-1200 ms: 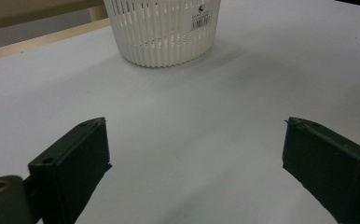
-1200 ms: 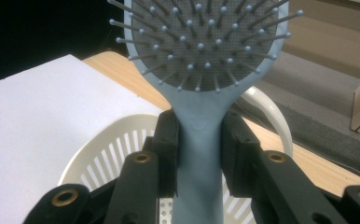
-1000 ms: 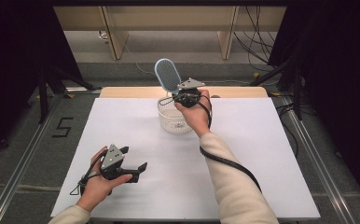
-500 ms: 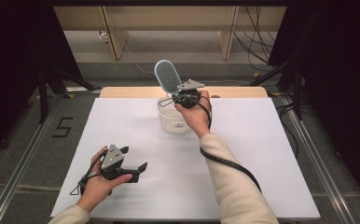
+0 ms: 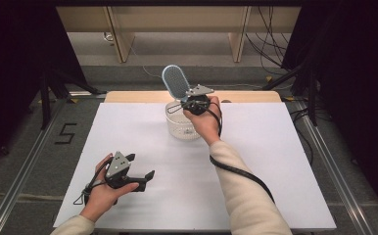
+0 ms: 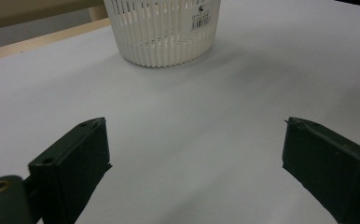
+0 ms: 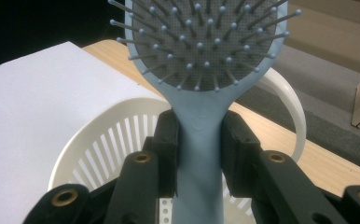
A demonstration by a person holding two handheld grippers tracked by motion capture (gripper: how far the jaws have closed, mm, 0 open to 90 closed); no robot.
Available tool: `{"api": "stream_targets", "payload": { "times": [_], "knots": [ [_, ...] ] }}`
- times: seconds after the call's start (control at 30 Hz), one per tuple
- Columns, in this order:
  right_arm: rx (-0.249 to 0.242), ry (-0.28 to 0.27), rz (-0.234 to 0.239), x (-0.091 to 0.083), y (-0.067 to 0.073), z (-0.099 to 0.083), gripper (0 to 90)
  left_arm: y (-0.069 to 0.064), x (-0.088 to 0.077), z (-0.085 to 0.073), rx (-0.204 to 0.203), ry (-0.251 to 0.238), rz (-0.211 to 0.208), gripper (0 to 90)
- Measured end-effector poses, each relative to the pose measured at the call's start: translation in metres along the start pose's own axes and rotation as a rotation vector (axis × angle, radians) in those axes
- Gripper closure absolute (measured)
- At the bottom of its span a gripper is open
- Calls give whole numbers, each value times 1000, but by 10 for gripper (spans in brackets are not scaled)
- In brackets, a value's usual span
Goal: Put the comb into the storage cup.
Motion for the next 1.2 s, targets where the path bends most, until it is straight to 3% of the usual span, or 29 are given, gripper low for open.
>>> {"api": "stream_targets", "payload": {
  "times": [1.2],
  "knots": [
    [-21, 26, -2, 3, -2, -9, 703, 0, 0, 0, -1, 1, -1, 69]
  ]
}}
Point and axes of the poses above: each handheld gripper's, and its own axes: x roughly forward along the jaws, z roughly out of its top, y roughly to its left, the point moved 10 cm from there along x, roughly forward along the jaws, and after that the axes turned 10 degrees about x, right-handed, at the moved point
